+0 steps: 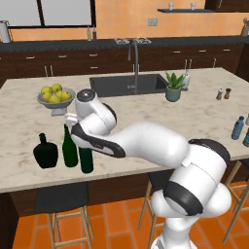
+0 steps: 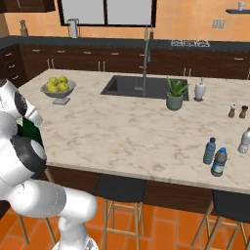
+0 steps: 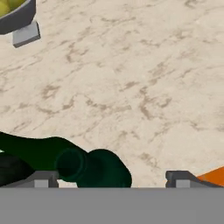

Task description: Move the plastic bottles in the middle to the plastics group, and the glass bottles in the middle to the glass group.

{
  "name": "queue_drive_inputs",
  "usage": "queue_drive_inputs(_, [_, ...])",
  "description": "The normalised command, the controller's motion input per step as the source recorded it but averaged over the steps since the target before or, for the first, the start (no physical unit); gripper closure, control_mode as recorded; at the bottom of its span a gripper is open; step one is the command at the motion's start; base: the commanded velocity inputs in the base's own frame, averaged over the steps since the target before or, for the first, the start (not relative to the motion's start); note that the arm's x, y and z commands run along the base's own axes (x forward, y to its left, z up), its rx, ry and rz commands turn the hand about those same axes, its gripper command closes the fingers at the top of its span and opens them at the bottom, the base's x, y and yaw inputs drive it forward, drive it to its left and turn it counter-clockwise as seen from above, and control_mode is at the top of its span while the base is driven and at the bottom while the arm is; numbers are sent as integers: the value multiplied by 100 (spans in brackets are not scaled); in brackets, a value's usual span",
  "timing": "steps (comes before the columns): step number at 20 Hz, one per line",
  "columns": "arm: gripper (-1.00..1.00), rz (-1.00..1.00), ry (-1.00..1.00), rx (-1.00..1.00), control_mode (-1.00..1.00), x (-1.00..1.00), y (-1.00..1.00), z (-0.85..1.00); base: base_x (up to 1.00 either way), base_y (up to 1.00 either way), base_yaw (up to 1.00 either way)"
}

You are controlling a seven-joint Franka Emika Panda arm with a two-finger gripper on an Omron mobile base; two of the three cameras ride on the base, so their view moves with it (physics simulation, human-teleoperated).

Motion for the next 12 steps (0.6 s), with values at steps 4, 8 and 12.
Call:
queue_drive_inputs(4, [-100,-18,-2,-3,-100,28,-32,47,0,0,0])
queue_drive_inputs(8, [-100,-11,14,-5,-100,7,-52,10,0,0,0])
queue_drive_inputs(12, [-100,0,23,-1,-100,0,-86,0,0,0,0])
